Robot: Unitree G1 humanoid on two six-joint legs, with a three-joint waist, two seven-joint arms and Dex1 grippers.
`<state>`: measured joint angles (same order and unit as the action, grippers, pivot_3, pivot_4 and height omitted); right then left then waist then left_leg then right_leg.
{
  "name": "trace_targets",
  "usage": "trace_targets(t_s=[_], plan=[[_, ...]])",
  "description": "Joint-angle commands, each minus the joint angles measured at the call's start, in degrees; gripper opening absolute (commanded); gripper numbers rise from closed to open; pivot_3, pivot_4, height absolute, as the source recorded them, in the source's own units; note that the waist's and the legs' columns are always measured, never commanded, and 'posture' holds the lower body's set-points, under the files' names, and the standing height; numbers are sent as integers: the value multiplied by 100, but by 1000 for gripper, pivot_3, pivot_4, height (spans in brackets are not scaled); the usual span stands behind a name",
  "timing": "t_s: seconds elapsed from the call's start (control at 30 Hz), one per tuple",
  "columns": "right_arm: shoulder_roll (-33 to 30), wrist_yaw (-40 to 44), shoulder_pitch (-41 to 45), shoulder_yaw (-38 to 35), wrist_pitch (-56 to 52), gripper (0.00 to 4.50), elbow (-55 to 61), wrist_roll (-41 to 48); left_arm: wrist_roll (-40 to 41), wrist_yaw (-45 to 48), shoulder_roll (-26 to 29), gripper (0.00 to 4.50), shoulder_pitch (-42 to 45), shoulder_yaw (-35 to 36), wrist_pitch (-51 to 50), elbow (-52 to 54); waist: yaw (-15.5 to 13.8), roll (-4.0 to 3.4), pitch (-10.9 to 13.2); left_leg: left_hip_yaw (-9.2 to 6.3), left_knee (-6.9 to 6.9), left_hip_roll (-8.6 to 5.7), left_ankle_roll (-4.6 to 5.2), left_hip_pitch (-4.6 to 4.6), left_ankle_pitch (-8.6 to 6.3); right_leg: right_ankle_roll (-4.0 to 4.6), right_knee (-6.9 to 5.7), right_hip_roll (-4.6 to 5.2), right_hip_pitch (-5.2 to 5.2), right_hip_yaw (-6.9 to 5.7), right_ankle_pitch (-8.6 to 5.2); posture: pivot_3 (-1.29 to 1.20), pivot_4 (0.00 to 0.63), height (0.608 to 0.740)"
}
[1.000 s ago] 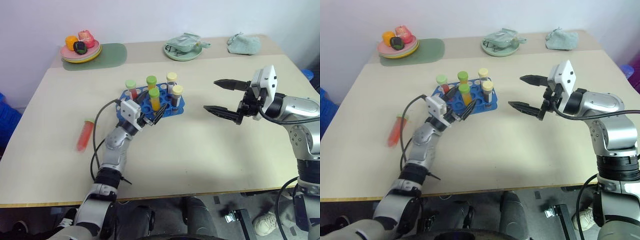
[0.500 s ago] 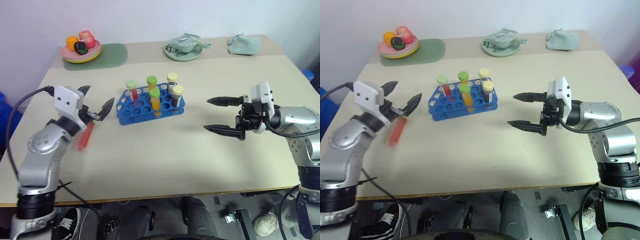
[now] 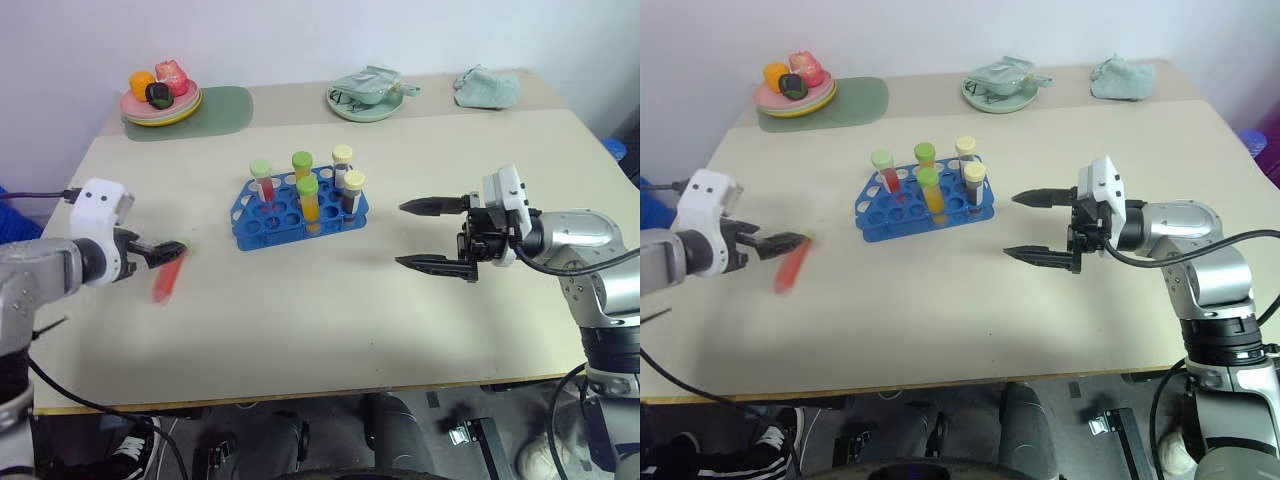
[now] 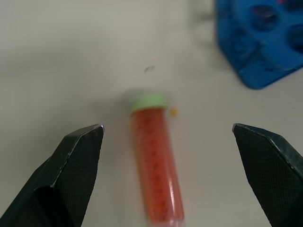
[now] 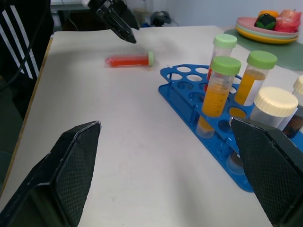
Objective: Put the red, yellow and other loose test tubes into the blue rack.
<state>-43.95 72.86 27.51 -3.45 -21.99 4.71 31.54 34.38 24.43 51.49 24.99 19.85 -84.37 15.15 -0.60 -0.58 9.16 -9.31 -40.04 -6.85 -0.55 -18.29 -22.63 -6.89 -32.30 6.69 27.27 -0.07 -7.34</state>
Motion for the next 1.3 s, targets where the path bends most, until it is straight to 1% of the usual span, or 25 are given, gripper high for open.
trace_targets(t_s=[0.03, 0.1, 0.13, 0.2, 0.23, 0.33, 0.37, 0.47, 0.6, 0.67, 0.87, 0.9, 0.97, 1.03, 1.13, 1.17, 1.23, 1.3], plan=[[-5, -90, 137, -95, 19, 4500, 84, 22, -43, -277, -263, 4451, 586, 209, -612, -658, -20, 1, 0, -2, -1, -1, 0, 1, 0, 0, 0, 1, -3, 0, 0, 0, 150, 740], [-24, -132, 127, -109, 4, 4500, 95, 22, -12, -377, -218, 4451, 779, 95, -792, -1047, 3, 2, -1, -6, -5, -3, -1, 0, 0, 0, 0, 1, -3, -3, 0, 0, 150, 740], [-33, -146, 118, -117, 1, 4500, 100, 27, 1, -369, -105, 4451, 829, -84, -813, -1181, 12, 2, 0, -6, -3, -3, -1, 1, 0, 0, -3, 2, -2, -3, 0, 0, 150, 740], [-33, -174, 117, -112, 8, 4500, 105, 24, 281, -596, -55, 4451, 1063, -243, -813, -1880, 34, 1, 0, -6, 1, -10, -2, -1, 0, 0, -2, 0, 4, -3, 0, 0, 150, 740], [-21, -203, 120, -114, -5, 4500, 109, 36, 221, -596, -82, 4451, 1123, -400, -813, -1984, 34, 1, 0, -6, 1, -10, -2, -1, 0, 0, -2, 0, 4, -3, 0, 0, 150, 740], [-6, -255, 105, -91, 8, 4500, 131, 21, 140, -701, -145, 4451, 1298, -814, -813, -2176, 38, 1, 0, -8, 0, -12, -3, -2, 1, 0, -2, 1, 4, -3, 0, 0, 150, 740], [-2, -279, 99, -93, -5, 4500, 139, 27, 142, -808, -187, 4451, 1430, -854, -813, -2369, 39, 1, 0, -8, -1, -13, -3, -2, 1, 0, -2, 1, 4, -3, 0, 0, 150, 740], [-31, -294, 83, -100, -7, 4500, 165, 35, -16, -771, -237, 4451, 1669, -1033, -813, -2564, 18, 2, 0, -9, -5, -14, -3, -3, 1, 0, -2, 2, 3, -3, 0, 0, 150, 740], [-21, -341, 116, -104, -21, 4500, 144, 41, -23, -689, -280, 4451, 1908, -1285, -813, -2995, 34, 2, 0, -7, -4, -16, -3, -2, 1, 0, -2, 3, 4, -3, 0, 0, 150, 740], [-20, -346, 119, -88, 16, 4500, 130, 11, -141, -647, -302, 4451, 1991, -1381, -813, -3067, 44, 2, 0, -8, -4, -16, -3, -3, 1, 0, -3, 3, 4, -3, 0, 0, 150, 740], [-17, -374, 146, -82, 12, 4500, 98, 7, -134, -378, -158, 4451, 1981, -1678, -813, -3165, 94, 2, 0, -8, -4, -16, -3, -3, 1, 0, -3, 4, 4, -3, 0, 0, 150, 740], [-15, -383, 150, -82, 17, 4500, 95, 1, -168, -352, -174, 4220, 1958, -1685, -813, -3153, 107, 2, 0, -8, -4, -16, -3, -3, 1, 0, -3, 4, 4, -3, 0, 0, 150, 740], [-8, -403, 155, -78, 24, 4500, 90, -9, -217, -320, -198, 3596, 1917, -1695, -813, -3123, 124, 2, 0, -9, -4, -16, -3, -3, 1, -1, -4, 4, 4, -3, 0, 0, 150, 740], [-9, -414, 151, -77, 20, 4500, 100, -7, -216, -303, -228, 2659, 1878, -1684, -813, -3084, 131, 2, 0, -9, -4, -16, -3, -3, 1, -1, -4, 4, 4, -3, 0, 0, 150, 740], [-4, -418, 151, -75, 22, 4500, 96, -21, -327, -345, -291, 1044, 1800, -1596, -811, -3010, 131, 2, 0, -9, -4, -16, -3, -3, 1, 0, -4, 4, 5, -3, 0, 0, 150, 740], [-4, -421, 151, -79, 15, 4500, 92, -22, -367, -344, -295, 771, 1771, -1569, -791, -2968, 129, 2, 0, -9, -4, -16, -3, -3, 1, -1, -4, 4, 4, -3, 0, 0, 150, 740], [-9, -416, 144, -73, 43, 4500, 78, -53, -454, -343, -265, 757, 1697, -1549, -607, -2811, 131, 2, 0, -8, -4, -16, -3, -3, 1, -1, -4, 4, 4, -3, 0, 0, 150, 740], [-8, -420, 141, -87, 33, 4500, 77, -55, -764, -524, -194, 757, 1508, -1530, 130, -2412, 133, 1, -1, -8, -3, -16, -3, -3, 1, 0, -4, 4, 4, -3, 0, 0, 150, 740]])
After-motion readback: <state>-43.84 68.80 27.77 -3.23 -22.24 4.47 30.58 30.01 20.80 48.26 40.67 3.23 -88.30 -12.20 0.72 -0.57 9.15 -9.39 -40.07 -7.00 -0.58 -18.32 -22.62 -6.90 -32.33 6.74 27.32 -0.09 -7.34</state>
